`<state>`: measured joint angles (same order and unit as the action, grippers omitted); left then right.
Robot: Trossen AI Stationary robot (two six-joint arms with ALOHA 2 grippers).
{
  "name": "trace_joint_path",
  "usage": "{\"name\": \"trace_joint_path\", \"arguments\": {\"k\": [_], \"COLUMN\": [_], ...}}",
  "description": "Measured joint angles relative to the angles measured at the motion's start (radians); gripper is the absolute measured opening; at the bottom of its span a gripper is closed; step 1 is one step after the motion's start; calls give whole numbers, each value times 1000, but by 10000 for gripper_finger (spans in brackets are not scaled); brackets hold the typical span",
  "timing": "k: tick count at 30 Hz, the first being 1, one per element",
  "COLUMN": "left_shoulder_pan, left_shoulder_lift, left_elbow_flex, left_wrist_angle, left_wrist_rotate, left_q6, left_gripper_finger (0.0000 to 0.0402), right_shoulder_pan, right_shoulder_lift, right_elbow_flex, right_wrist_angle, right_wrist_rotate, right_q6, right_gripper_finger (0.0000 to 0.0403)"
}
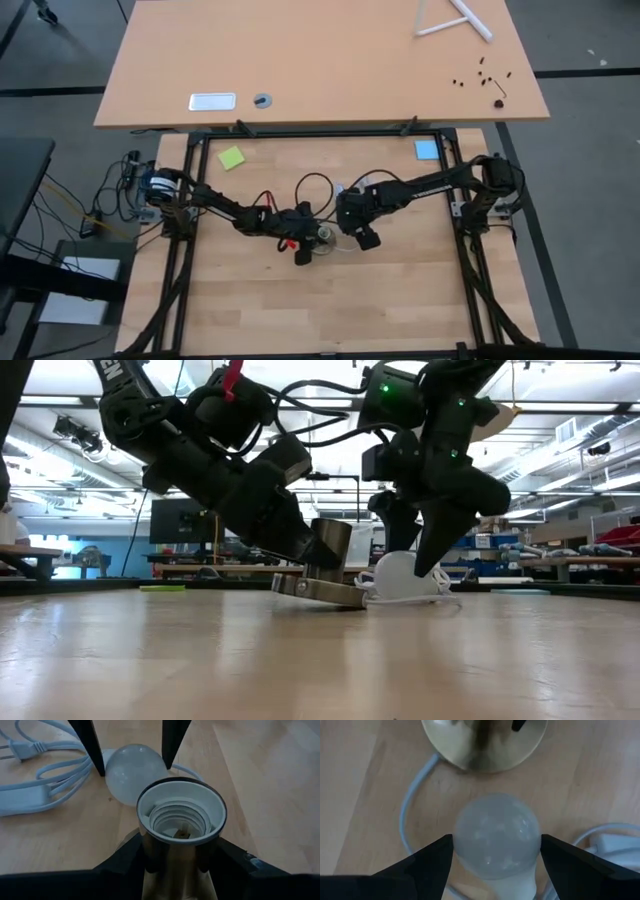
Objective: Screw lightbulb
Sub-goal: Insert the lightbulb into the lamp
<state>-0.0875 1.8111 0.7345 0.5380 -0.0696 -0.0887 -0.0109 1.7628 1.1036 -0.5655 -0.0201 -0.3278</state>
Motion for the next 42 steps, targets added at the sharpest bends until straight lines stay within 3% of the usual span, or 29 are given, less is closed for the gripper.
{"name": "trace_joint_path", "arguments": {"k": [14,24,35,42], "left_shoulder_pan": [0,0,16,57], "left_shoulder_lift": [0,-12,-138,-197], "left_elbow_flex": [0,0,0,0], "left_wrist_angle": [-1,10,19,53], "left_wrist_rotate": [2,0,-24,-23], "left_q6": [3,8,88,88], "left_gripper_finger": [168,168,168,168], "right_shoulder_pan": [21,37,37,37], "right_shoulder_lift": [11,-63,-298,-508], "right_elbow_flex": [2,7,7,8], "right_wrist_angle": [20,-13,3,205], "right_wrist_rotate": [4,50,212,293], "right_q6": [-42,-3,148,316], "right_gripper_finger": [292,290,290,290]}}
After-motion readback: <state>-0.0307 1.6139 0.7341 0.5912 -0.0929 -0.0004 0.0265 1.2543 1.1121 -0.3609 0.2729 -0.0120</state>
